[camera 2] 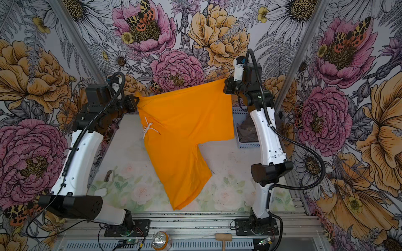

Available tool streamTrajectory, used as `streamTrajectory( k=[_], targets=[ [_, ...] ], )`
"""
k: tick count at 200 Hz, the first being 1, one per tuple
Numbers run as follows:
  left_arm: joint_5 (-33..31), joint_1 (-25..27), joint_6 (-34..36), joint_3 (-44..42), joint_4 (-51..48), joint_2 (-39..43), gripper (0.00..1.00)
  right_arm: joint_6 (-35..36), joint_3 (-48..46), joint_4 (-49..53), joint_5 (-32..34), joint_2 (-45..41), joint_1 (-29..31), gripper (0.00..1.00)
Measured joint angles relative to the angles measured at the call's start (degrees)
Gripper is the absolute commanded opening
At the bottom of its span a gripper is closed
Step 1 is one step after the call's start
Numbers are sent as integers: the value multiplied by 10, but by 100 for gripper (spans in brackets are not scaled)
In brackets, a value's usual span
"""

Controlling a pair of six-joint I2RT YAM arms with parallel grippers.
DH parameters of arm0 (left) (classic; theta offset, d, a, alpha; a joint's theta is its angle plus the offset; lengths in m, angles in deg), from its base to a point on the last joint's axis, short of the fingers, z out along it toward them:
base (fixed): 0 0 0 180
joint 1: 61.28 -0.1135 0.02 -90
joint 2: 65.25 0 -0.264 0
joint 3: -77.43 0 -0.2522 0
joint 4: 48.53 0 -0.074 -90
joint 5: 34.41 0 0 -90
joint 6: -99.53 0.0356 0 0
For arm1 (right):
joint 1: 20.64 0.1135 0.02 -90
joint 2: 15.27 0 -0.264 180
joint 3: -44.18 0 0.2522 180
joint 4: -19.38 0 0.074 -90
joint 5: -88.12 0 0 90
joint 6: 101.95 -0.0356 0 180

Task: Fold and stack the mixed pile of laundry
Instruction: 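Lift the shorts with both grippers and stretch them apart in the air, then lower the stretched orange shorts flat onto the table with both grippers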

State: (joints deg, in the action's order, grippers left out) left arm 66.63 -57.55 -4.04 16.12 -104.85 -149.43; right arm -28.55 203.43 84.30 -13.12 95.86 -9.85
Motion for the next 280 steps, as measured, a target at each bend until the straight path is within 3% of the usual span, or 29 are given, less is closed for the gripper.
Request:
streamTrajectory(
  k=[81,153,191,223,249,280],
  targets=[
    [1,1,0,7,26,146,0,-11,27,-13,-77,-127,0,0],
    [24,3,1,73,29,208,0,-4,22,-13,-110,-241,1,0],
    [34,6,0,150,26,187,0,11,69,-23,-101,-212,-2,0],
    [37,9,0,161,23,151,0,10,104,-50,-101,-146,-19,0],
    [37,2,0,115,25,111,0,4,82,-67,-101,-90,-30,0],
    [37,-12,-4,-5,56,43,0,-7,-32,-82,-93,-32,-34,0]
  ],
)
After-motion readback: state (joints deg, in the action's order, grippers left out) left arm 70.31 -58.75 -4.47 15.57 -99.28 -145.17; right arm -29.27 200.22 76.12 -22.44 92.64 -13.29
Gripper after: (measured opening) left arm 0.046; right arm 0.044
